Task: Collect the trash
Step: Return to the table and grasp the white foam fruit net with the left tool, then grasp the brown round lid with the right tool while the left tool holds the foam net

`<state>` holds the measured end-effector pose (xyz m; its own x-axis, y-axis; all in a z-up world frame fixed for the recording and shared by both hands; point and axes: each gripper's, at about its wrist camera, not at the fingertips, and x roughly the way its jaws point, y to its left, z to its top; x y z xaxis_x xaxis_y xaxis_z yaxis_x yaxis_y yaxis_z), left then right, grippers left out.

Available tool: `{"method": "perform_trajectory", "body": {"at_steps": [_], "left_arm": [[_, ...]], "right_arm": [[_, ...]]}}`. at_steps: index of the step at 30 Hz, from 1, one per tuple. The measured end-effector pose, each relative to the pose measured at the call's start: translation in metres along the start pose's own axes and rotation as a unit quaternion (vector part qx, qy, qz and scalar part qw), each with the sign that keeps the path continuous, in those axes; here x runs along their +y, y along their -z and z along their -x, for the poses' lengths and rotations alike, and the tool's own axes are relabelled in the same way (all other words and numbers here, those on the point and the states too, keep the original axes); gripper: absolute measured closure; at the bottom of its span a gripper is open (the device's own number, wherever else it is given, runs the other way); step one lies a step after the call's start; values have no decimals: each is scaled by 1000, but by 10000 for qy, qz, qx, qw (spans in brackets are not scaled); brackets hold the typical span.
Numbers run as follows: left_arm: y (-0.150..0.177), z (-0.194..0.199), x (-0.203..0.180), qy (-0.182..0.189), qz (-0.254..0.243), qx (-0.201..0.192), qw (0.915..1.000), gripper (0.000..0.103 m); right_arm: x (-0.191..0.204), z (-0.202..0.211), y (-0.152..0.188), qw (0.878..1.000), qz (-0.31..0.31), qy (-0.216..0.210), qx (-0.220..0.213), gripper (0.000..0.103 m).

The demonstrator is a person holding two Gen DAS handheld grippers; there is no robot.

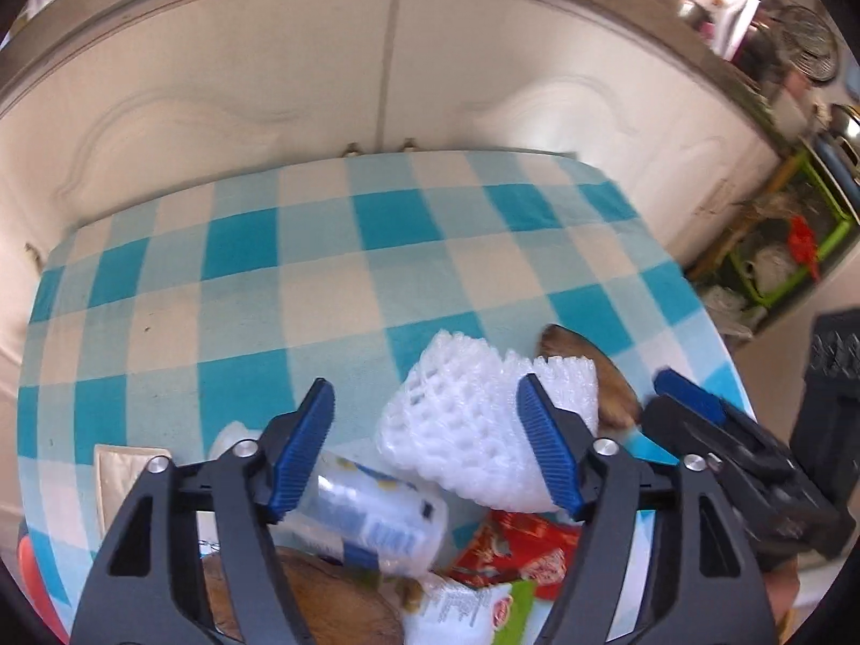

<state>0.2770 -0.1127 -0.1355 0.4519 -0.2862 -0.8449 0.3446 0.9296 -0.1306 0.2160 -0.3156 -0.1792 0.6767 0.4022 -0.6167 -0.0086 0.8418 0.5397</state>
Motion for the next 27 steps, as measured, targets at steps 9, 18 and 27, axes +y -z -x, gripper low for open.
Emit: {"method": "perform_trajectory", "body": {"at_steps": [9,18,27], "left_arm": [[6,5,-14,425,-569,-203,9973,19],[10,2,-19,156,-574,-223,9980,72],[15,55,16,126,316,-805,9962,76]], "right_arm": [[-3,0,-2,9993,140,358,4,10],[-4,1,-2,9989,207,421,-14,10],[13,-13,-1,9948,725,643,325,10]]}}
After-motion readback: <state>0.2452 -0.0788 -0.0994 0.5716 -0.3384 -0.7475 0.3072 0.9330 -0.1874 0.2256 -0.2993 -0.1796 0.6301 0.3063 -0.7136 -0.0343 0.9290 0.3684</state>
